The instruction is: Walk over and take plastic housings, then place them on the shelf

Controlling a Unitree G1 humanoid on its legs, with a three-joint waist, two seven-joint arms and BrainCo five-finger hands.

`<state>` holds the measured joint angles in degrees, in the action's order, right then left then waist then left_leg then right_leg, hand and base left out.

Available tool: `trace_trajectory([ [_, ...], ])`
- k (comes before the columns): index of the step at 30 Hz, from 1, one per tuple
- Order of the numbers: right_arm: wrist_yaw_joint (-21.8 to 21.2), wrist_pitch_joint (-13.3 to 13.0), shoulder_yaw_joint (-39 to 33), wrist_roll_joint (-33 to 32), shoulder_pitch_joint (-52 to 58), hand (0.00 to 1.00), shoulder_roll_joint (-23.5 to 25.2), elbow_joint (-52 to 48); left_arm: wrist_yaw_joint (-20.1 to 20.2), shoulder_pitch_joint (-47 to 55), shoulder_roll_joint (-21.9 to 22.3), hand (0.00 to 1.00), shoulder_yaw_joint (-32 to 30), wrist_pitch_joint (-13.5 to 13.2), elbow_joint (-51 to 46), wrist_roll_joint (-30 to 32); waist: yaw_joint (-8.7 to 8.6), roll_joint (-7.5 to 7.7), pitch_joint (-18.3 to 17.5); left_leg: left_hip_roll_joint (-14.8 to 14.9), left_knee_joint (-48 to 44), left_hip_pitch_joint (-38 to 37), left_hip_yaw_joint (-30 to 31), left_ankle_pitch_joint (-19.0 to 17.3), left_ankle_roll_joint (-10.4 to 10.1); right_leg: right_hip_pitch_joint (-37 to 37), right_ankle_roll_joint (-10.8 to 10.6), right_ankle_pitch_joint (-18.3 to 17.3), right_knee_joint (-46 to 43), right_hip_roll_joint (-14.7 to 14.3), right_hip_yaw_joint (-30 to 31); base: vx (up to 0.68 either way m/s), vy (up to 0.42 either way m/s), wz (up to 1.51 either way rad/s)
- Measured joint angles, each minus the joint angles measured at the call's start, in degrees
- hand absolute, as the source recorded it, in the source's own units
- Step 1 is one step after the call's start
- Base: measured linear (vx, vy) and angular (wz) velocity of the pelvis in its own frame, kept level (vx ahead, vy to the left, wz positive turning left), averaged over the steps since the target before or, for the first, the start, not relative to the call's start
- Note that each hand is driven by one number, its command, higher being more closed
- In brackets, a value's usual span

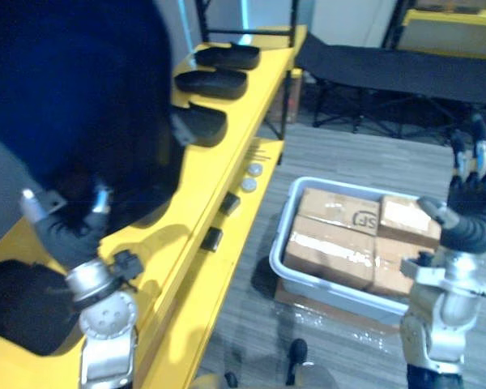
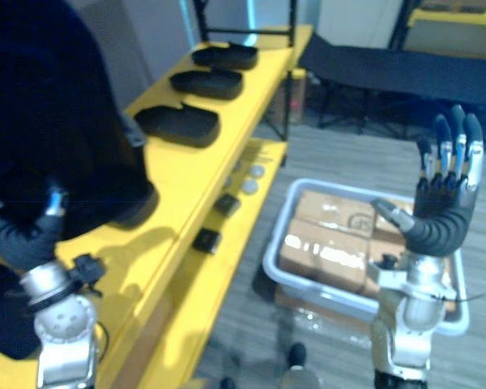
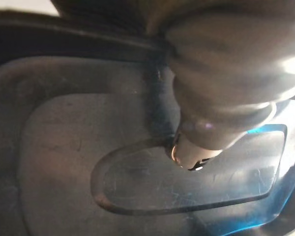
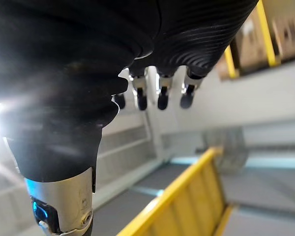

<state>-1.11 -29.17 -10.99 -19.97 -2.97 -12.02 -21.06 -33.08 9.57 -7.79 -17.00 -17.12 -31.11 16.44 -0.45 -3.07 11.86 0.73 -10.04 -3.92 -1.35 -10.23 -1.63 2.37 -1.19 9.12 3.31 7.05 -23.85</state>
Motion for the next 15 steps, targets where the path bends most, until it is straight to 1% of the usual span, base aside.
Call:
trace_trajectory([
  [1,-0.25,0.55,1.71,-0.15,-2.16,0.0,-0.17,0.37,-0.97,1.34,0.47,1.0,-2.65,0.95,-0.96,0.42,1.47,0.01,0.01,-0.02,0.01,0.21,1.26,0.16,-0.1,0.24,-0.05,-0.55,-0.38,0.13,-1.15,0.02,-0.009,0.36],
  [2,-0.18,0.77,2.85,-0.11,-3.44,0.0,-0.23,0.82,-1.65,2.0,0.84,1.0,-3.9,1.33,-1.33,0.46,1.9,0.01,0.01,-0.12,0.02,0.33,2.25,0.28,-0.15,0.55,-0.09,-0.76,-0.51,0.24,-1.91,0.04,-0.008,0.67],
  [3,0.26,1.45,5.2,0.03,-6.22,0.0,-0.26,2.22,-2.28,2.98,1.93,1.0,-6.48,1.44,-1.43,0.42,2.83,0.01,0.0,-0.35,0.12,0.4,4.08,0.59,-0.18,1.37,-0.17,-1.44,-0.86,0.56,-3.61,0.05,-0.001,0.78],
  [4,1.25,2.42,7.48,0.25,-9.02,0.0,-0.26,4.36,-2.82,4.23,2.65,1.0,-8.95,1.61,-1.72,0.39,3.96,0.07,-0.03,-0.51,0.21,0.44,5.59,0.78,-0.21,1.9,-0.47,-2.07,-1.42,0.88,-5.32,0.04,0.0,0.76],
  [5,1.72,3.18,8.51,0.63,-10.2,0.0,-0.23,5.31,-3.1,4.83,2.87,1.0,-9.98,1.84,-1.93,0.36,4.69,0.1,-0.05,-0.51,0.29,0.49,5.94,0.88,-0.28,1.9,-0.58,-2.42,-1.94,1.04,-5.94,0.05,0.001,0.58],
  [6,2.67,4.56,10.57,1.58,-12.13,0.0,-0.15,7.32,-3.74,6.18,3.47,1.0,-11.84,2.46,-2.72,0.23,6.55,0.2,-0.1,-0.57,0.4,0.82,7.2,1.09,-0.38,1.79,-0.65,-3.2,-2.76,1.29,-6.82,0.06,0.003,0.54],
  [7,3.48,5.75,12.28,2.93,-13.53,0.0,-0.05,9.23,-4.38,7.4,4.41,1.0,-13.34,2.6,-2.88,-0.1,7.98,0.21,-0.11,-0.79,0.48,0.96,8.43,1.39,-0.45,1.8,-0.84,-3.91,-3.84,1.8,-8.14,0.08,0.004,0.55],
  [8,3.75,6.25,13.08,3.56,-14.16,0.0,0.03,10.33,-4.51,8.13,4.89,1.0,-14.0,2.77,-2.91,-0.34,8.49,0.21,-0.11,-0.86,0.5,0.91,8.95,1.47,-0.5,1.82,-1.1,-4.29,-4.45,2.04,-8.79,0.07,0.01,0.53],
  [9,4.03,7.59,14.32,5.12,-15.23,0.0,0.16,12.12,-4.8,9.64,6.05,1.0,-15.43,2.86,-2.92,-0.38,9.74,0.21,-0.11,-1.0,0.4,0.84,9.84,1.51,-0.55,1.73,-1.12,-5.03,-5.74,2.46,-9.39,0.07,0.022,0.43],
  [10,4.27,8.59,15.19,5.53,-15.84,0.0,0.2,13.26,-5.0,11.02,7.24,1.0,-16.37,2.99,-2.92,-0.57,10.64,0.26,-0.14,-1.25,0.29,0.83,10.62,1.52,-0.57,1.73,-1.41,-6.04,-7.09,3.14,-10.2,0.06,0.028,0.39],
  [13,4.95,9.61,15.2,6.22,-15.85,0.0,0.38,13.26,-6.58,13.23,9.04,1.0,-16.98,3.0,-2.91,-3.2,12.24,0.49,-0.12,-1.97,-0.02,0.53,11.33,1.51,-0.57,1.66,-1.63,-8.04,-10.07,4.68,-10.97,0.05,0.036,0.23],
  [15,4.91,9.89,15.15,6.18,-15.84,0.0,0.39,13.25,-6.92,13.62,9.71,1.0,-18.47,2.59,-2.91,-5.03,12.16,0.93,-0.23,-2.27,-0.08,1.07,11.76,1.51,-0.58,1.82,-1.76,-8.96,-10.86,5.25,-11.95,0.01,0.017,0.22],
])
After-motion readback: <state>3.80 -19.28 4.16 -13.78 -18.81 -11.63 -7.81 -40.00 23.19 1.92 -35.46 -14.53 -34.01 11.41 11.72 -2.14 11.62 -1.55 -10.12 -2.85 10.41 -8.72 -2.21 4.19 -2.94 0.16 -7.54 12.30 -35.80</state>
